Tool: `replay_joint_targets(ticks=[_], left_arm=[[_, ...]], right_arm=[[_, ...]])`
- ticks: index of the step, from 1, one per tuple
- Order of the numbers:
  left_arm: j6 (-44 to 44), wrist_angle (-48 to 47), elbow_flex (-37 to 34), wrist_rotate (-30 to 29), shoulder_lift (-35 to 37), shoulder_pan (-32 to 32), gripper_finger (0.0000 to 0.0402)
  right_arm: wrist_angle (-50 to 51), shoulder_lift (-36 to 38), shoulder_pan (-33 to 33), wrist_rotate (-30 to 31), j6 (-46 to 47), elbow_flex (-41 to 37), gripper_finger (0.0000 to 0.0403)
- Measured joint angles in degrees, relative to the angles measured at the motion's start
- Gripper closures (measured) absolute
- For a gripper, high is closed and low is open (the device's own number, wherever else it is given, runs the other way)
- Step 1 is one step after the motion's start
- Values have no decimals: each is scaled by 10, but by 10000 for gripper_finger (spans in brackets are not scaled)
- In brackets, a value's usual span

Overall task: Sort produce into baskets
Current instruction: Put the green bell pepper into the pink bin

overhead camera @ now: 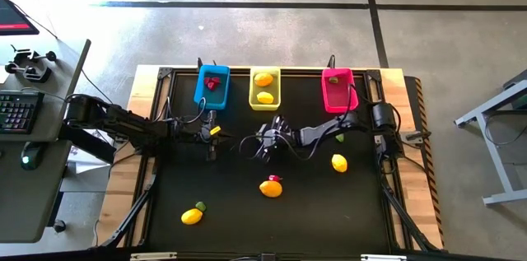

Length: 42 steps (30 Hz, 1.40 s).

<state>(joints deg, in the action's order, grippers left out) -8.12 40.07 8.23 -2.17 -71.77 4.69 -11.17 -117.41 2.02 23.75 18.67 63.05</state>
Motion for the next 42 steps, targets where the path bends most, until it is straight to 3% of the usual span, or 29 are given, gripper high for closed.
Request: replay_joint_targets(ticks=[3, 7, 12, 19, 24, 32, 42], left_arm=[[0, -1, 0, 0, 0, 0, 392], [0, -4, 0, 0, 0, 0, 392], [1, -4, 0, 0, 0, 0, 392], [4, -5, 0, 0, 0, 0, 392], [4, -5, 0, 0, 0, 0, 392], [5, -7, 0, 0, 0, 0, 392], [5, -9, 0, 0, 0, 0, 392]], right_arm=[[17, 19, -2, -1, -19, 0, 363], [68, 75, -8, 9, -31, 0, 362], [208, 172, -36, 81, -40, 0, 355], [412, 292, -135, 126, -20, -2, 363], [503, 325, -225, 151, 17, -2, 364], [514, 320, -334, 140, 19, -11, 363], [409, 320, -417, 115, 31, -137, 363]])
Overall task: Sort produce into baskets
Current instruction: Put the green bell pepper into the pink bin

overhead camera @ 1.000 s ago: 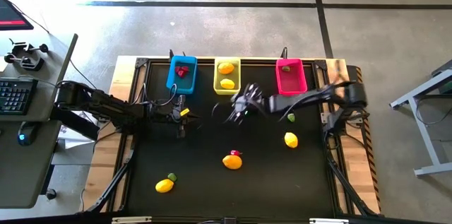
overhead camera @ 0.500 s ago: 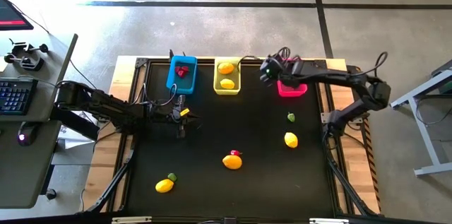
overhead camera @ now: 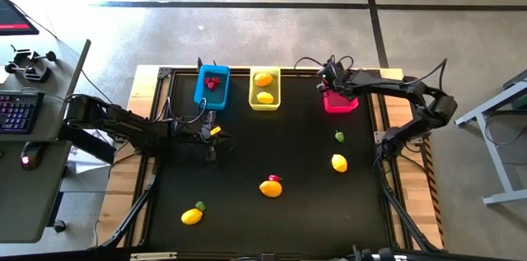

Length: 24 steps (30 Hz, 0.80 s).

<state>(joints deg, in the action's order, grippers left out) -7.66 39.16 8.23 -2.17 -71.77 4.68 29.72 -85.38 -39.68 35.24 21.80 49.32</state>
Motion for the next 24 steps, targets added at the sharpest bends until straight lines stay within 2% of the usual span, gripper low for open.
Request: replay_joint_targets(ticks=[11, 18, 24], left_arm=[[0, 2, 0, -3, 0, 0, 392], [0, 2, 0, -2, 0, 0, 392], [0, 2, 0, -3, 0, 0, 392]], right_arm=[[-101, 0, -71, -36, -11, -85, 363], [-139, 0, -98, -56, -15, -102, 363], [-142, 0, -98, -57, -13, -102, 326]])
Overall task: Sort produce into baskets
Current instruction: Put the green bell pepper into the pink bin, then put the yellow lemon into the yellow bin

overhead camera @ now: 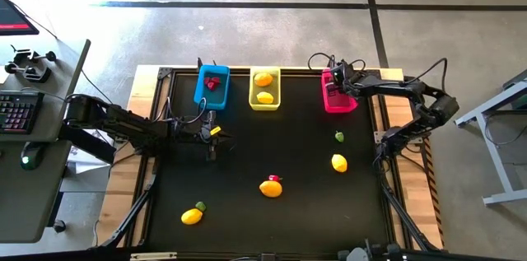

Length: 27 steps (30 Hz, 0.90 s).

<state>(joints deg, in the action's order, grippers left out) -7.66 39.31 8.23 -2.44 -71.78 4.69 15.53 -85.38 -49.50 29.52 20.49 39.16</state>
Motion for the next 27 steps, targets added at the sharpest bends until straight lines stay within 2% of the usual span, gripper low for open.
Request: replay_joint_targets(ticks=[9, 15, 19, 22, 27], left_arm=[[0, 0, 0, 0, 0, 0, 392], [0, 0, 0, 0, 0, 0, 392], [0, 0, 0, 0, 0, 0, 392], [0, -2, 0, 0, 0, 0, 392], [0, -5, 0, 0, 0, 0, 392]], right_arm=[[2, 0, 9, 3, 3, 4, 216], [36, 3, 21, 17, -8, 41, 183], [79, 19, 46, 18, -24, 79, 185], [111, 43, 77, 18, -29, 102, 202], [143, 98, 164, 18, -22, 116, 281]])
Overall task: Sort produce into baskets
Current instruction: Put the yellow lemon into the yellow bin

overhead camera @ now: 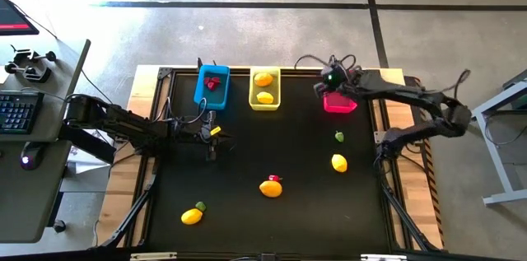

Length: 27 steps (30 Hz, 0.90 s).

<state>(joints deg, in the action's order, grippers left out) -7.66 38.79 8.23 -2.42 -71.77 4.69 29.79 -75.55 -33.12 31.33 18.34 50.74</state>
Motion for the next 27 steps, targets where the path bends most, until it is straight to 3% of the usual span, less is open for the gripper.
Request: replay_joint_targets(ticks=[4, 6, 13, 19, 23, 27], left_arm=[[0, 0, 0, 0, 0, 0, 392], [0, 0, 0, 0, 0, 0, 392], [0, 0, 0, 0, 0, 0, 392], [0, 0, 0, 0, 0, 0, 392], [0, 0, 0, 0, 0, 0, 392], [0, 0, 0, 0, 0, 0, 392]], right_arm=[[33, 31, 96, 0, 43, 0, 374], [52, 37, 146, 1, 73, 0, 393], [161, 32, 309, -6, 252, 0, 375], [227, 32, 435, -66, 419, 0, 365], [284, 32, 505, -120, 525, 0, 321], [317, 31, 557, -160, 595, 0, 251]])
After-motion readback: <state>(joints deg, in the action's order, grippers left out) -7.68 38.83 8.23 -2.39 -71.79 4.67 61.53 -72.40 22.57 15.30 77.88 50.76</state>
